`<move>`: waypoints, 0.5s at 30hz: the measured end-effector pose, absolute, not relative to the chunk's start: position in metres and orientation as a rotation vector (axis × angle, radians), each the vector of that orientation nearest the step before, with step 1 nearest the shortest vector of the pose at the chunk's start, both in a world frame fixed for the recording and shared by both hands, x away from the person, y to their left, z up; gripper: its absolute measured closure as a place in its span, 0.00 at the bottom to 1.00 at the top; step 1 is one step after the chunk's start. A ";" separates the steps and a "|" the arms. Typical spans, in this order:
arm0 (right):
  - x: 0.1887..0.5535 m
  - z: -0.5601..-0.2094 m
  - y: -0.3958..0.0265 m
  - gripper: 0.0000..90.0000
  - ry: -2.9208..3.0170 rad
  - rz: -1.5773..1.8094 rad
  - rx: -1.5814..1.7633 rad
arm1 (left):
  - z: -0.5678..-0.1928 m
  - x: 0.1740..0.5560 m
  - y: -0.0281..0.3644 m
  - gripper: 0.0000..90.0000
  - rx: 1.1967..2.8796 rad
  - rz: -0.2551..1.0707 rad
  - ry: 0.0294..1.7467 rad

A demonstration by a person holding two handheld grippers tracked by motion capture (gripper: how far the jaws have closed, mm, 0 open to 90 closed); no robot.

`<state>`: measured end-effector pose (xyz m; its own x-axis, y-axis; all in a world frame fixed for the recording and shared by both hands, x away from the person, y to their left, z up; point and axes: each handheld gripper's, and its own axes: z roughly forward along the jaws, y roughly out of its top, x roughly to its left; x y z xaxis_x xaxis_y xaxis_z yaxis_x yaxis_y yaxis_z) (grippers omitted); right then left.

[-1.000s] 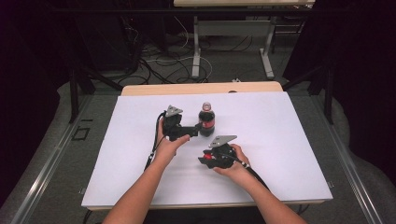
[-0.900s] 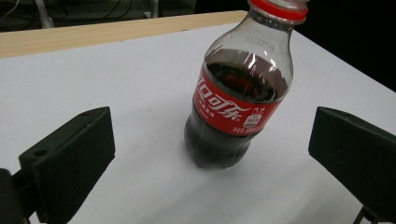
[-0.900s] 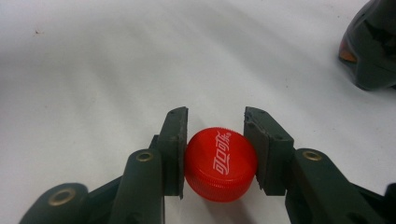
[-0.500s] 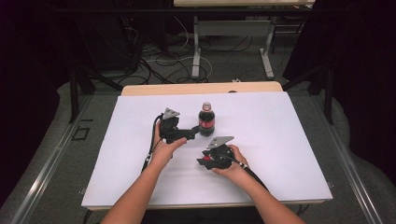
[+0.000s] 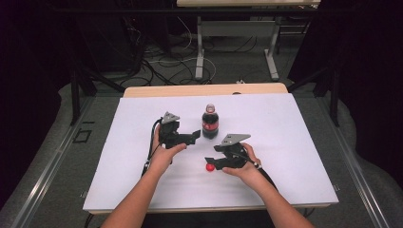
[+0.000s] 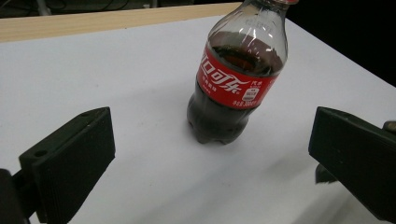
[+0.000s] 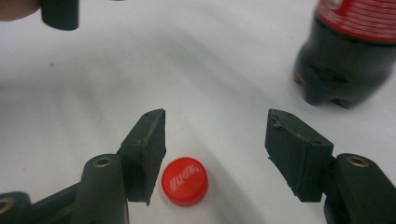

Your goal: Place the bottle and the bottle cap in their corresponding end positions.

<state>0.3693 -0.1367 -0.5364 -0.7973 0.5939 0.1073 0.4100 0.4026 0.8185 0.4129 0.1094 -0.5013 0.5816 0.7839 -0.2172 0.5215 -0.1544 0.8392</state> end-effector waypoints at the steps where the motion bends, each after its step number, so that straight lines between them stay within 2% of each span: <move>1: 0.369 -0.534 -0.140 0.40 2.458 1.329 0.912 | -0.500 0.412 0.111 0.01 1.843 0.332 1.058; 9: 0.373 -0.522 -0.177 0.21 2.318 1.312 1.059 | -0.501 0.399 0.123 0.01 1.858 0.339 1.080; 15: 0.375 -0.516 -0.203 0.17 2.255 1.266 1.169 | -0.503 0.392 0.137 0.01 1.865 0.353 1.115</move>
<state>0.3749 -0.2028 -0.5161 -0.6229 0.7728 0.1216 0.5064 0.2798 0.8157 0.3921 0.1373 -0.5027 0.5513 0.8116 -0.1933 0.5525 -0.1815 0.8135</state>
